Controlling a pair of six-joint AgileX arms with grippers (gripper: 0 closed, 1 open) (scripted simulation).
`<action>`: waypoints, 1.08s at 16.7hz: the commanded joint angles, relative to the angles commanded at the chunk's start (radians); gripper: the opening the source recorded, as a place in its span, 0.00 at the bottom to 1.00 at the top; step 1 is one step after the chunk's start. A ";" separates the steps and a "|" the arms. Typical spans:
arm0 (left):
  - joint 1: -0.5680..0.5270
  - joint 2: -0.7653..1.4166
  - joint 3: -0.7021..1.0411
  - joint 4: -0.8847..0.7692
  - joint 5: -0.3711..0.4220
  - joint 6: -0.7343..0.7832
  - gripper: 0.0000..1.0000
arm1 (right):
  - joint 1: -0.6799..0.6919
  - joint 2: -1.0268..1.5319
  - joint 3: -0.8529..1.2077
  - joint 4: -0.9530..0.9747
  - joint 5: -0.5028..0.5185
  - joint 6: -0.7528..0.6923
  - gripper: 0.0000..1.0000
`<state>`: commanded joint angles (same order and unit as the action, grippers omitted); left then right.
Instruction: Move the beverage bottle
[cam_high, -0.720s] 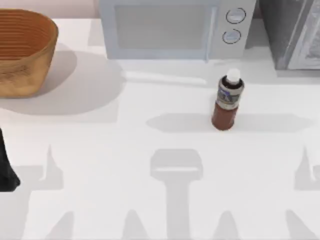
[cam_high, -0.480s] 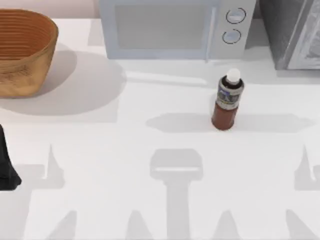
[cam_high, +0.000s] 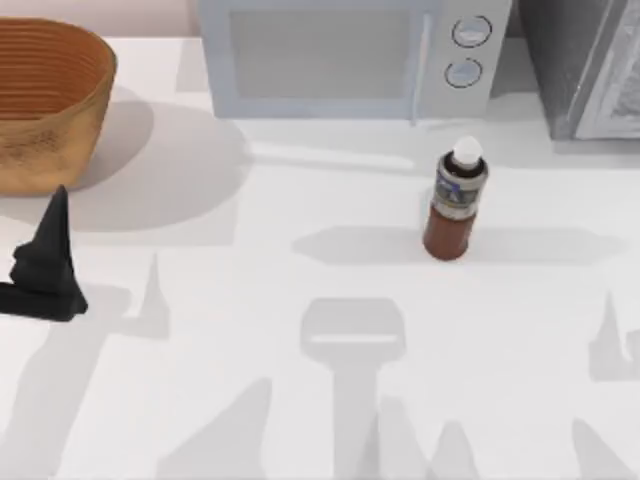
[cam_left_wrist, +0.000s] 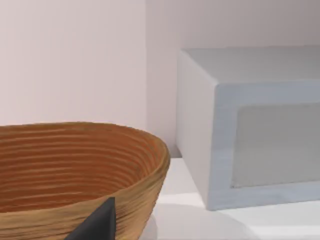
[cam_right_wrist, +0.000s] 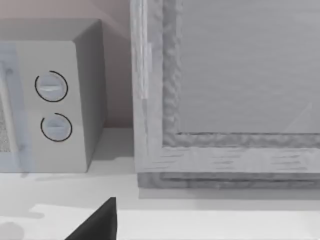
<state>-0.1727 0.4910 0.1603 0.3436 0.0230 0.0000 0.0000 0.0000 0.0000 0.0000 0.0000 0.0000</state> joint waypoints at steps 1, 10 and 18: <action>-0.029 0.087 0.027 0.059 0.002 0.001 1.00 | 0.000 0.000 0.000 0.000 0.000 0.000 1.00; -0.318 0.970 0.304 0.663 0.024 0.007 1.00 | 0.000 0.000 0.000 0.000 0.000 0.000 1.00; -0.531 1.623 0.506 1.106 0.041 0.011 1.00 | 0.000 0.000 0.000 0.000 0.000 0.000 1.00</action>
<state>-0.7034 2.1136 0.6665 1.4495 0.0637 0.0113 0.0000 0.0000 0.0000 0.0000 0.0000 0.0000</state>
